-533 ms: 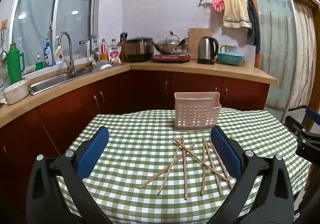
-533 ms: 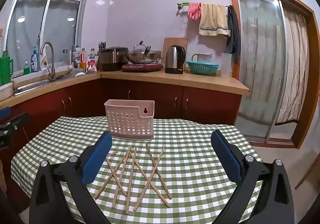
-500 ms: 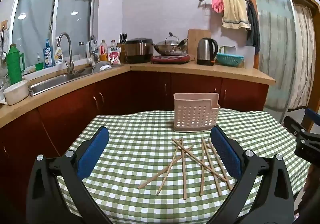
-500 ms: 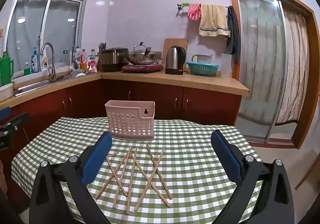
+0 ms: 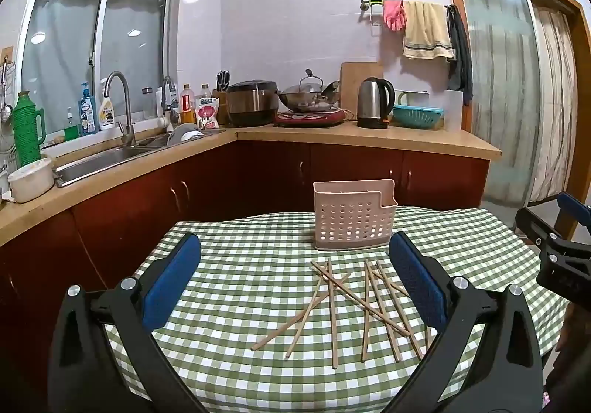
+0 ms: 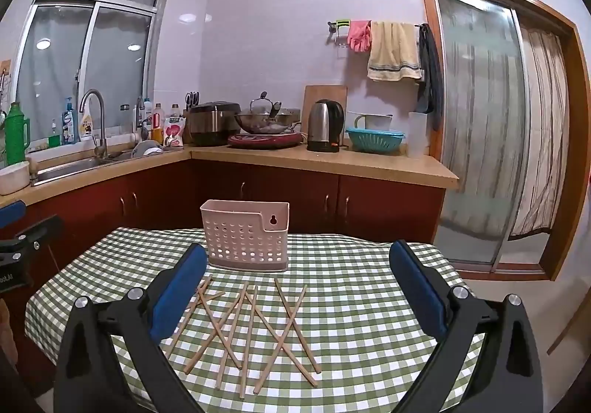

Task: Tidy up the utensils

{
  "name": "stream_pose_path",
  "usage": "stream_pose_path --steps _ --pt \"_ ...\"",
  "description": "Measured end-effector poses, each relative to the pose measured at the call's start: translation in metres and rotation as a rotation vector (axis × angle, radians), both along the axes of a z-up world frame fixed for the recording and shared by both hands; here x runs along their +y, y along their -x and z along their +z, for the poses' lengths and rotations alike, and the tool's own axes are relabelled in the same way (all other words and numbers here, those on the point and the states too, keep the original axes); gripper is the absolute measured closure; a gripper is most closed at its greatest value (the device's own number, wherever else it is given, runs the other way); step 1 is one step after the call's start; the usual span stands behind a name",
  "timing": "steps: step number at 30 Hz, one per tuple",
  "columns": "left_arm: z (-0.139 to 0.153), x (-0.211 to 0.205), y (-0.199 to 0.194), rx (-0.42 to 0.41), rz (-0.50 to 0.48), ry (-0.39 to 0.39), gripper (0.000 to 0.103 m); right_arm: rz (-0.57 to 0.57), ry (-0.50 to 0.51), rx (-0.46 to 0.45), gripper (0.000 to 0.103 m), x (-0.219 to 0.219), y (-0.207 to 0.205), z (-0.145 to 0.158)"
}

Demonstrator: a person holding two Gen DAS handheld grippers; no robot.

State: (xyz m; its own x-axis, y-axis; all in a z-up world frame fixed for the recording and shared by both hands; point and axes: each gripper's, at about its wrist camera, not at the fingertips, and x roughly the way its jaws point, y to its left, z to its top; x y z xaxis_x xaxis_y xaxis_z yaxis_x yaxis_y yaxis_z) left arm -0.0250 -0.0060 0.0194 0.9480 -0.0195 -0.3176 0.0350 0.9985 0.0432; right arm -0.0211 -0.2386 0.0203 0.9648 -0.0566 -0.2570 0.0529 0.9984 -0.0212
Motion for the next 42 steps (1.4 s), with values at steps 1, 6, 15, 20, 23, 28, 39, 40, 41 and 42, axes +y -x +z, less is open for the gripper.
stream_pose_path --steps 1,6,15,20,23,28,39,40,41,42 --pt "-0.0024 -0.0014 -0.0012 0.002 0.002 -0.001 0.004 0.000 0.004 0.000 0.006 0.0006 0.0003 0.0004" --pt "-0.0032 -0.0019 -0.0020 0.005 0.004 -0.002 0.004 0.000 0.007 0.003 0.007 0.0021 0.0006 0.0004" --pt "-0.0062 -0.0009 -0.0042 0.017 0.004 -0.001 0.004 0.008 0.013 0.015 0.007 0.0045 -0.0026 -0.0018" --pt "-0.0060 -0.0013 -0.0043 0.016 0.005 -0.002 0.004 0.009 0.014 0.016 0.007 0.0045 -0.0027 -0.0016" --pt "-0.0066 -0.0010 -0.0044 0.018 0.004 -0.001 0.004 0.009 0.014 0.016 0.007 0.0041 -0.0026 -0.0016" --pt "-0.0068 -0.0013 -0.0051 0.017 0.004 -0.002 0.004 0.009 0.013 0.017 0.007 0.0032 -0.0027 -0.0030" --pt "-0.0074 -0.0015 -0.0051 0.018 0.004 -0.001 0.004 0.008 0.014 0.018 0.007 0.0035 -0.0029 -0.0025" --pt "-0.0072 -0.0015 -0.0050 0.018 0.004 -0.001 0.004 0.008 0.013 0.018 0.007 0.0035 -0.0028 -0.0027" --pt "-0.0072 -0.0014 -0.0050 0.018 0.003 -0.001 0.004 0.009 0.013 0.018 0.007 0.0033 -0.0025 -0.0027" --pt "-0.0075 -0.0015 -0.0050 0.018 0.003 -0.001 0.004 0.009 0.013 0.019 0.007 0.0032 -0.0027 -0.0033"
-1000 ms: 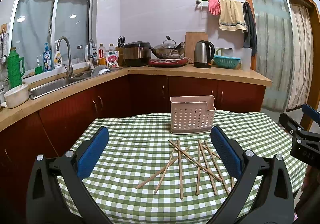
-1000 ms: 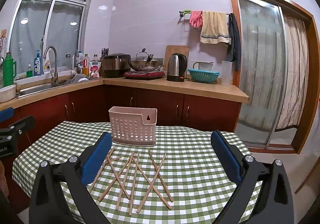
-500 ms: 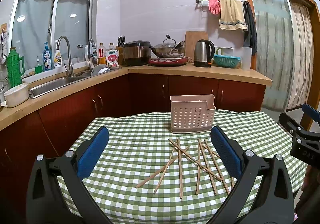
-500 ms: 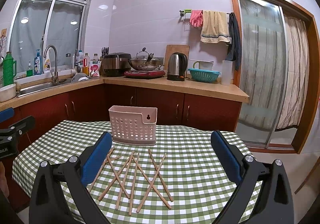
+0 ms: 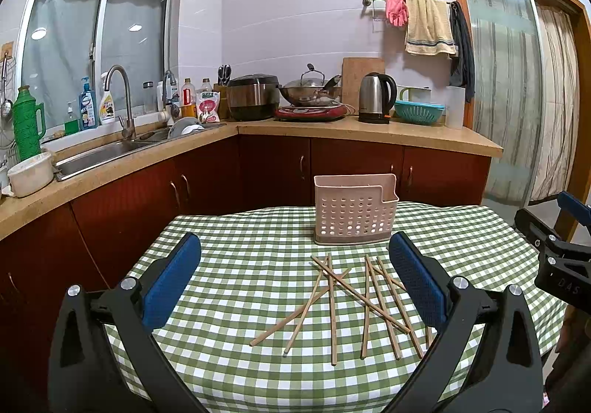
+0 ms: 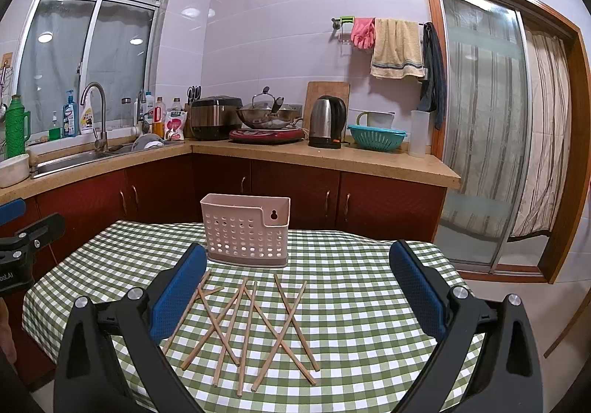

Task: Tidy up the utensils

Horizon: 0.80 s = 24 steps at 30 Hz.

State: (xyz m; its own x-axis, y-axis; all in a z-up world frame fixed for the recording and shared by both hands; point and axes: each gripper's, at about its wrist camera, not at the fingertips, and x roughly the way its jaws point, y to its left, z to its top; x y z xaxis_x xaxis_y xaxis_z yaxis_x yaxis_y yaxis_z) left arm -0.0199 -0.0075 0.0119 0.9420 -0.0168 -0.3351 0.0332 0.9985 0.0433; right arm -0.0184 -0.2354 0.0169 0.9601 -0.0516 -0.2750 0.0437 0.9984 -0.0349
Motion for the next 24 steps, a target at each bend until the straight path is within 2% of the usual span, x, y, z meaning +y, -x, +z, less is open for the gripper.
stream_pose_path --steps 24 --pt "-0.0024 0.0003 -0.0005 0.003 0.000 0.001 0.004 0.002 -0.001 0.004 0.007 0.0001 -0.0005 -0.0035"
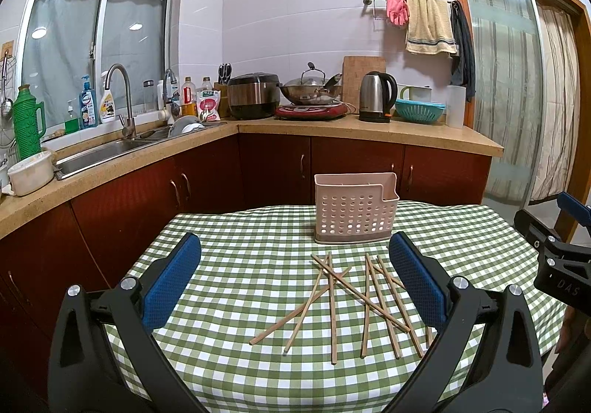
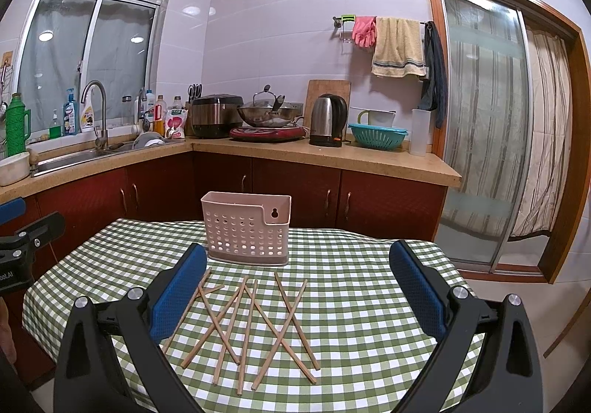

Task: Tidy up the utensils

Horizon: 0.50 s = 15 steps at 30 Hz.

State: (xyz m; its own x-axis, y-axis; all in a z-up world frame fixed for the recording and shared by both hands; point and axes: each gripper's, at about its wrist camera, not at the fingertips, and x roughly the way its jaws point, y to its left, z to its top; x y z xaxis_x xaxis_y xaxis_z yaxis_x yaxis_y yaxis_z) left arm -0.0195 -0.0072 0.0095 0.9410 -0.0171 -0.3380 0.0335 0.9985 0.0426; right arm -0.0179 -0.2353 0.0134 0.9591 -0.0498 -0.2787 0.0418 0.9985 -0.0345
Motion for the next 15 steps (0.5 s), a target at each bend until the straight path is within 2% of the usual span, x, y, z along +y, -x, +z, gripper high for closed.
stream_pose_path --steps 10,15 --pt "-0.001 0.000 0.000 0.003 0.002 0.000 0.004 -0.001 0.001 0.005 0.007 0.001 0.000 -0.001" --pt "-0.014 0.001 -0.006 0.022 0.003 0.000 0.004 0.003 -0.005 0.026 0.007 -0.001 -0.006 -0.008"
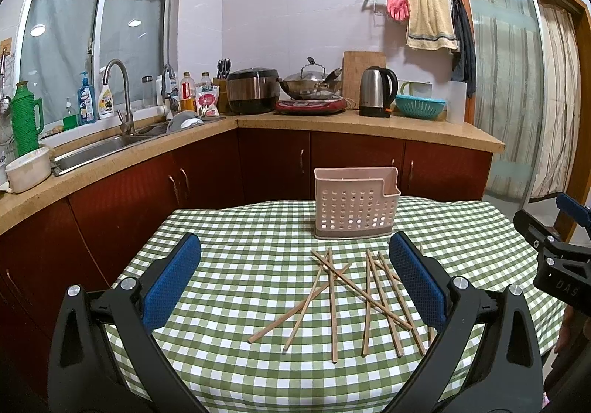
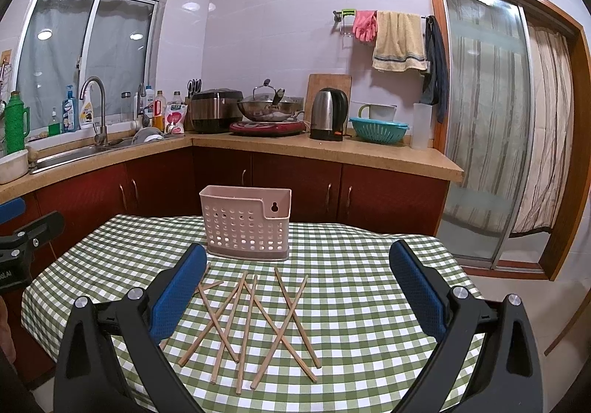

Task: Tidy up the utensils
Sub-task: 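Lower the left gripper onto a wooden chopstick and close on it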

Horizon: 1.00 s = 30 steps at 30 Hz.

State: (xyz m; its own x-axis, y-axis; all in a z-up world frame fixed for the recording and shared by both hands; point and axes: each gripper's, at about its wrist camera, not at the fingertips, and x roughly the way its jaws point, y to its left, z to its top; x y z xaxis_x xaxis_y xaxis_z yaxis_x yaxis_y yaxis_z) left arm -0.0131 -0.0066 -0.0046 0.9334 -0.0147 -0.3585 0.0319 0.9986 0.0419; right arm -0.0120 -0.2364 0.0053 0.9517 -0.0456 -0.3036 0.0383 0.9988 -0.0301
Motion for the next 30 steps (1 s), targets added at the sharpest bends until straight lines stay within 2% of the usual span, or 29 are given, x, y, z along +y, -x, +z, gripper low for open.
stream_pose_path --steps 8,14,19,23,30 --pt "-0.046 0.005 -0.032 0.093 -0.001 0.001 0.004 0.023 -0.014 0.065 0.007 -0.008 -0.024 -0.037" --pt "-0.098 0.014 -0.058 0.188 0.005 0.018 0.004 0.038 -0.049 0.168 0.007 -0.019 -0.048 -0.085" --pt "-0.127 0.022 -0.075 0.262 0.018 0.033 0.005 0.059 -0.090 0.241 0.007 -0.029 -0.060 -0.114" --pt "-0.144 0.025 -0.086 0.305 0.011 0.033 0.024 0.070 -0.104 0.285 0.007 -0.032 -0.069 -0.132" --pt "-0.173 0.028 -0.102 0.393 -0.018 0.030 0.040 0.086 -0.106 0.324 0.007 -0.030 -0.079 -0.147"
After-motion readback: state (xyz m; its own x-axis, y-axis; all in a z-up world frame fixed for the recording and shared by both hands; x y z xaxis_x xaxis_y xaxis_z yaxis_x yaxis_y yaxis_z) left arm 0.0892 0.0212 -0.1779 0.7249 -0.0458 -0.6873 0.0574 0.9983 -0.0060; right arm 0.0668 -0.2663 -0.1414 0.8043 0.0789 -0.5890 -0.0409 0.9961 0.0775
